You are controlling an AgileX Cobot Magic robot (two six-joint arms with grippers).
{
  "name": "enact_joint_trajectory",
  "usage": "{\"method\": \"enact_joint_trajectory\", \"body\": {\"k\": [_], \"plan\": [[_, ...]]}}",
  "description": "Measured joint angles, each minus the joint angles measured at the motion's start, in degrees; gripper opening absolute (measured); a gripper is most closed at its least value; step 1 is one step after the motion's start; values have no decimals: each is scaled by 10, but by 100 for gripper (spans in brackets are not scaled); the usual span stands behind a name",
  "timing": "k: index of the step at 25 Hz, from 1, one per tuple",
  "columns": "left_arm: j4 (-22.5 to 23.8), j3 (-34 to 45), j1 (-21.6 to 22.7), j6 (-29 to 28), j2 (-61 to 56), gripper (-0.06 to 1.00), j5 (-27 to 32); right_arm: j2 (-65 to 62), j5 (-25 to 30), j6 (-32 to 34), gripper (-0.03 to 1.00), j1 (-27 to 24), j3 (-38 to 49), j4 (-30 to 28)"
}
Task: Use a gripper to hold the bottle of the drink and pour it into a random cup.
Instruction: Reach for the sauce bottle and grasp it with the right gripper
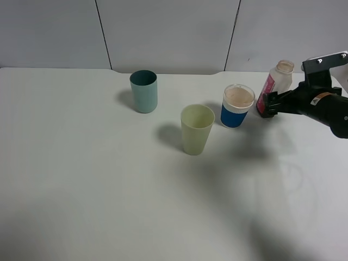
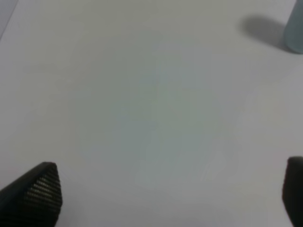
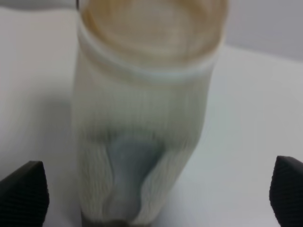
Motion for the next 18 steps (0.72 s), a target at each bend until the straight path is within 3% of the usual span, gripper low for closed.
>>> {"method": "enact_joint_trajectory", "body": {"k": [8,18], "plan": [[0,0,0,0,0,93,0,79,-97,-2,92,0,-3,5],[0,0,0,0,0,93,0,136,-96,0,91,1,-69,-9]]}}
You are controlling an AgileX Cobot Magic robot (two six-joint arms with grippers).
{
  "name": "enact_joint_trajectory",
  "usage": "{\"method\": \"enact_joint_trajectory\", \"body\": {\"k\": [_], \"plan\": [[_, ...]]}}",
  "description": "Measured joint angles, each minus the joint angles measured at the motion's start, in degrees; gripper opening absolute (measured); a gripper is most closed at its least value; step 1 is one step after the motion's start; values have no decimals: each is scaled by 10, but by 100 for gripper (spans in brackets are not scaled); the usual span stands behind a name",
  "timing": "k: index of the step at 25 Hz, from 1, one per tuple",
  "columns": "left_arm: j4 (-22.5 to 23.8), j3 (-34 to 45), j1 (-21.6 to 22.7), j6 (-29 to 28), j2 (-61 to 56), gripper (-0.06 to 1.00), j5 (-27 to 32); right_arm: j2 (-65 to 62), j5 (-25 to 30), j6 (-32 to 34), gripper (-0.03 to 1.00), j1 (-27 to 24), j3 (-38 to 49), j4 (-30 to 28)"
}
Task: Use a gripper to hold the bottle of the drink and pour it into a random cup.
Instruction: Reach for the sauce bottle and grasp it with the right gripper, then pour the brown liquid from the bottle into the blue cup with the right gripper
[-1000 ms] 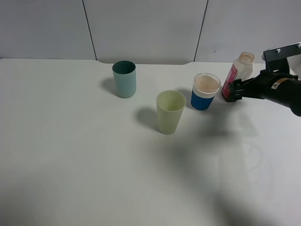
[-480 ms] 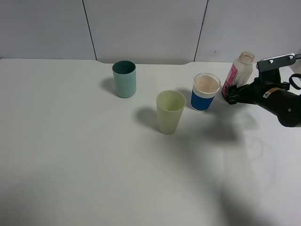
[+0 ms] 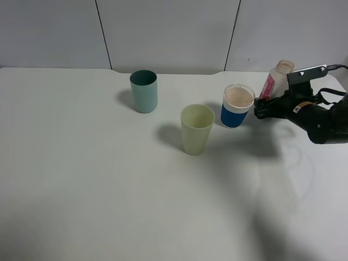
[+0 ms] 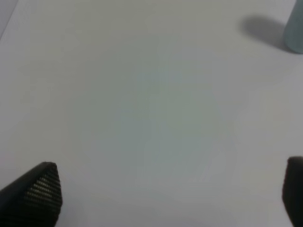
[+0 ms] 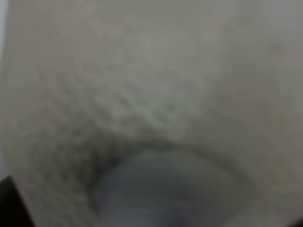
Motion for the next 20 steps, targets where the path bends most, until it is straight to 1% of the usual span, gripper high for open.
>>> {"method": "enact_joint_trajectory", "body": {"k": [4,7,8,9,10,11,12,13,20], "plan": [[0,0,0,0,0,93,0,0,0,1,87,2,-2,-2],[0,0,0,0,0,93,0,0,0,1,79,2,-2,-2],[0,0,0,0,0,93,0,0,0,1,72,2,-2,-2],[0,0,0,0,0,93,0,0,0,1,64,2,-2,-3],[0,0,0,0,0,93,0,0,0,1,55,2,-2,-3],[0,0,0,0,0,93,0,0,0,2,43,2,-2,-3],[0,0,0,0,0,93,0,0,0,2,35,2,-3,-2],[0,0,0,0,0,93,0,0,0,2,36,2,-3,-2],[0,0,0,0,0,93,0,0,3,2,36,2,-4,-2]]}}
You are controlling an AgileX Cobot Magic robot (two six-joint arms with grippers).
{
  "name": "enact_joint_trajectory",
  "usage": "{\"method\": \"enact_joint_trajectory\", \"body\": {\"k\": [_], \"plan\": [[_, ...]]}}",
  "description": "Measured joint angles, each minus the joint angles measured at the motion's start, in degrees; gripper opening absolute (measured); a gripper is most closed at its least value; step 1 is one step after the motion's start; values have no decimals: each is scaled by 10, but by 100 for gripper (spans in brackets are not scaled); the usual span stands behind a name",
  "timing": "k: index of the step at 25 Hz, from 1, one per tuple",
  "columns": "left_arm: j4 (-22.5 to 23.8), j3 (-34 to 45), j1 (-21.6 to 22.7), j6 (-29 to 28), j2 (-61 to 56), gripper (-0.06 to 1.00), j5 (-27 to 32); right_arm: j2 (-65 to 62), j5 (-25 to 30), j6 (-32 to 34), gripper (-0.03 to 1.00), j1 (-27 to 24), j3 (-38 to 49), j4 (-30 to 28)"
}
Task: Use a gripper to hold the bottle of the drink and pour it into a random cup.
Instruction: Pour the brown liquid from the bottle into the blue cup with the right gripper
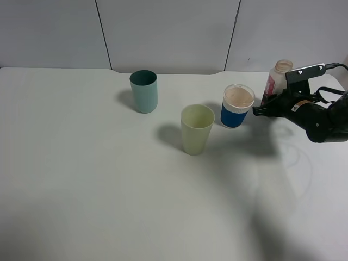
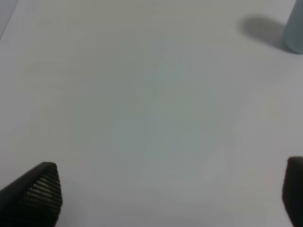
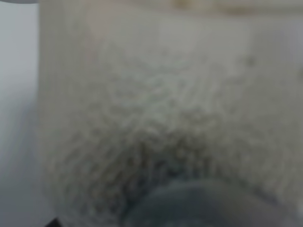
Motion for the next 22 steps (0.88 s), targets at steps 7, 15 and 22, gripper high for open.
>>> {"method": "enact_joint_trajectory", "body": {"k": [7,15,22], "plan": [[0,0,0,0,0,93,0,-16,32,0,36,0,0,0],[0,0,0,0,0,93,0,-119,161,45,36,13,2,-18],[0,0,0,0,0,93,0,-235,228,52,36,27,2,-26]]}}
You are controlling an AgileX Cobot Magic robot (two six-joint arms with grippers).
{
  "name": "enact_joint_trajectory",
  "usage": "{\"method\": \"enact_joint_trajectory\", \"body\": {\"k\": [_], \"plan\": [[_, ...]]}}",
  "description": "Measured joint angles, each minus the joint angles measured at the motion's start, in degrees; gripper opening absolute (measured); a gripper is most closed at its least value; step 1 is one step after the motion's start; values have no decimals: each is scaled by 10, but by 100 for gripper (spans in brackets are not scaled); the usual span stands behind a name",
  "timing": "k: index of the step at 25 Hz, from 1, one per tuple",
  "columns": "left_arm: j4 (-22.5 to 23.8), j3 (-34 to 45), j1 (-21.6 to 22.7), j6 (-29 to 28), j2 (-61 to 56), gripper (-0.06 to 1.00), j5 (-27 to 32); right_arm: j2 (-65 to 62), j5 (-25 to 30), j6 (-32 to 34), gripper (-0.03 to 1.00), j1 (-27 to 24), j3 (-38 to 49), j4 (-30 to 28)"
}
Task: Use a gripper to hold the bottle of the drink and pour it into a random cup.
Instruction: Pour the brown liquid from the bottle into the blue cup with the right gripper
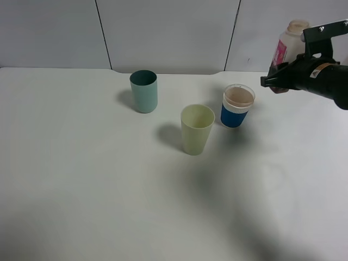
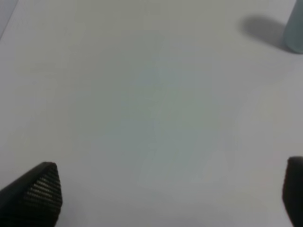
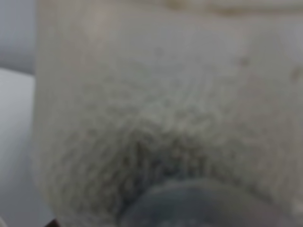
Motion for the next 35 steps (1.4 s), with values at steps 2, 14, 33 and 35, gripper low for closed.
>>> {"method": "enact_joint_trajectory", "body": {"k": [2,14,33,35], "plan": [[0,0,0,0,0,93,0,-35,24,4,36,2,0,-4],[0,0,0,0,0,93,0,-163,214,142,36,2,0,-83],[0,0,0,0,0,93,0,-165,479,565,36,107,-67,-600],[0,0,0,0,0,93,0,-160,508,587,36,121,-67,-648]]}}
